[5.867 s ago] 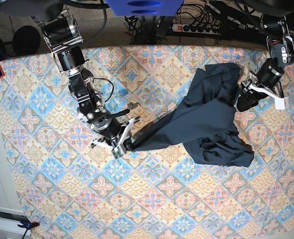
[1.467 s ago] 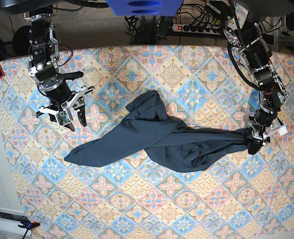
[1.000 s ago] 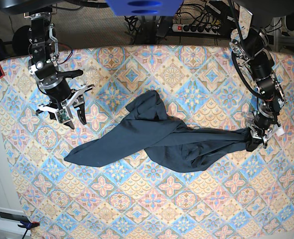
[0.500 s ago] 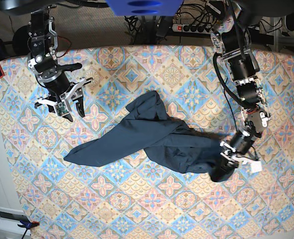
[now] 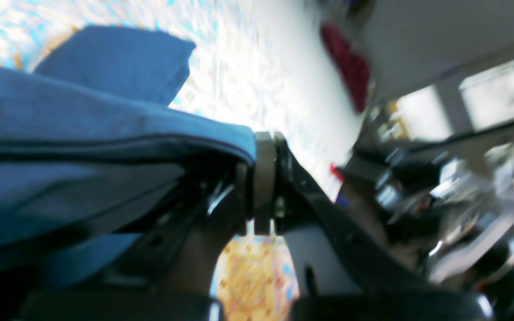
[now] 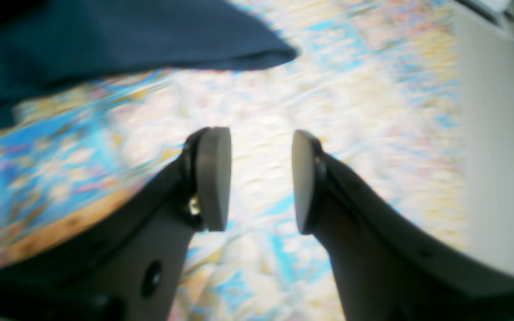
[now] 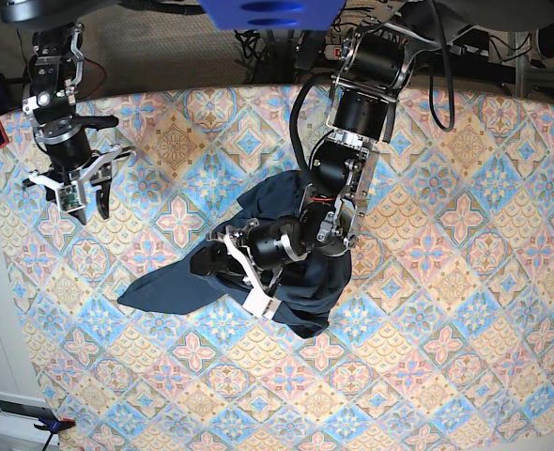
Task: Layout the t-shirt on the table in an organized manner, then fold the t-shirt properly
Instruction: 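Carry the held shirt end with the left gripper toward the shirt center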
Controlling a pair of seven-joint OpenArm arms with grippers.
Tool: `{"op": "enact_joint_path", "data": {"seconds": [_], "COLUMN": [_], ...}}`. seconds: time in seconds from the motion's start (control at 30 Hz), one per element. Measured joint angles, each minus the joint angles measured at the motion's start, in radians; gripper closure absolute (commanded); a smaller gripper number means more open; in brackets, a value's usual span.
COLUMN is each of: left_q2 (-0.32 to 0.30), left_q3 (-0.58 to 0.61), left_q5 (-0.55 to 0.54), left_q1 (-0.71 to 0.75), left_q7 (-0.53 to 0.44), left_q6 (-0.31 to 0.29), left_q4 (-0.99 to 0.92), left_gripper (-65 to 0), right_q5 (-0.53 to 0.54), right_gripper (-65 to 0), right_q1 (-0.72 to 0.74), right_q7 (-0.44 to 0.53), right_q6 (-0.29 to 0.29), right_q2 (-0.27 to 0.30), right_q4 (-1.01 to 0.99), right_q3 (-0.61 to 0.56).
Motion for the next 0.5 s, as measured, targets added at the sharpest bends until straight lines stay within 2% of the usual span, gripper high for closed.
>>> {"op": "enact_joint_path", "data": {"seconds": [0.13, 0.23, 0.33, 0.4, 0.5], "left_q2": [-0.016, -0.009, -0.016, -0.031, -0.089], "left_q3": [0.139, 0.247, 0.414, 0.497, 0.509], "left_q5": [0.091, 0.190, 0.268, 0.272, 0.267], "left_q1": [0.003, 0.002, -0.015, -0.021, -0.005], "left_q7": [0.012, 0.075, 0.170, 0.192, 0.191], "left_q6": [0.003, -0.003, -0.008, -0.009, -0.013], "left_q4": [0.000, 0.000, 0.000, 0.001, 0.022], "left_gripper": [0.0, -0.3, -5.4, -9.3, -15.4], "right_q5": [0.000, 0.000, 0.000, -0.001, 0.005], "right_gripper": [-21.2, -21.2, -21.2, -21.2, -21.2], "right_q1": [0.003, 0.026, 0.031, 0.045, 0.063], "right_q7": [-0.001, -0.006, -0.002, -0.016, -0.005], "right_q6": [-0.005, -0.006, -0.006, 0.032, 0.117], "right_q2": [0.000, -0.002, 0.001, 0.002, 0.005], "right_q4": [0.000, -0.004, -0.004, -0.005, -0.005], "right_q3": [0.078, 0.106, 0.104, 0.090, 0.061]}}
